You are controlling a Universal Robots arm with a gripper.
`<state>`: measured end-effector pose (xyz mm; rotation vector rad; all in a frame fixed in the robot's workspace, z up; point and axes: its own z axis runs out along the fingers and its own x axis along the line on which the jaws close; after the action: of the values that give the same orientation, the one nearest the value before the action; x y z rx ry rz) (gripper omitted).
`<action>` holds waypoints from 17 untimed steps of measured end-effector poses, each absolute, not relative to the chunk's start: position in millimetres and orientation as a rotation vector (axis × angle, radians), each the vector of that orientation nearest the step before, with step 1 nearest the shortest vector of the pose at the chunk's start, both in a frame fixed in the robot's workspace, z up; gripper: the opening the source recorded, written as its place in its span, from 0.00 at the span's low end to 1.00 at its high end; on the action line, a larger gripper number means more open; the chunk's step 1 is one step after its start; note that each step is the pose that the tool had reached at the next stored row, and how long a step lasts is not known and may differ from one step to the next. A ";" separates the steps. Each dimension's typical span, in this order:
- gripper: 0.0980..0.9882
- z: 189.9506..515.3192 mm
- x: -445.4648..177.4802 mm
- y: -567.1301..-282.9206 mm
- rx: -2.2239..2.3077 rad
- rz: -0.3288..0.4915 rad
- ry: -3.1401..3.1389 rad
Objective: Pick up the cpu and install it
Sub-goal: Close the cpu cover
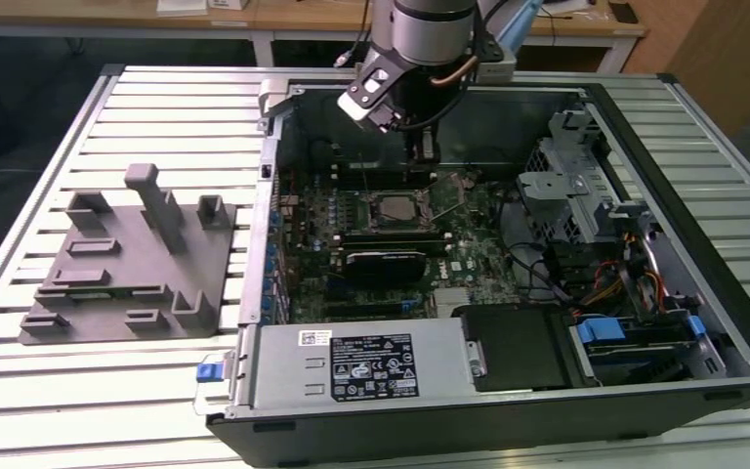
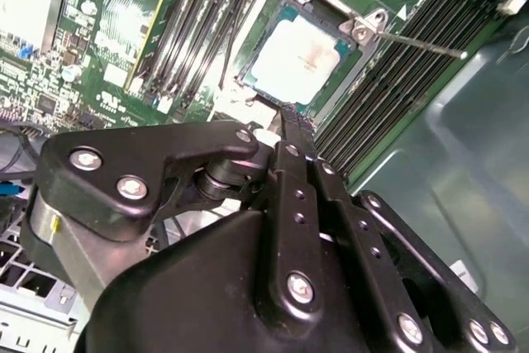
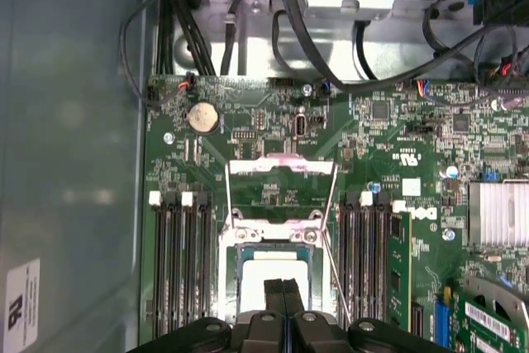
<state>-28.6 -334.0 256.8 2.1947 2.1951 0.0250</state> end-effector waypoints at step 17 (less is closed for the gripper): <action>0.01 256.8 -2.0 -334.0 2.195 0.025 2.195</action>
<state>-2.0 -334.0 256.8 2.1947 2.1951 0.0250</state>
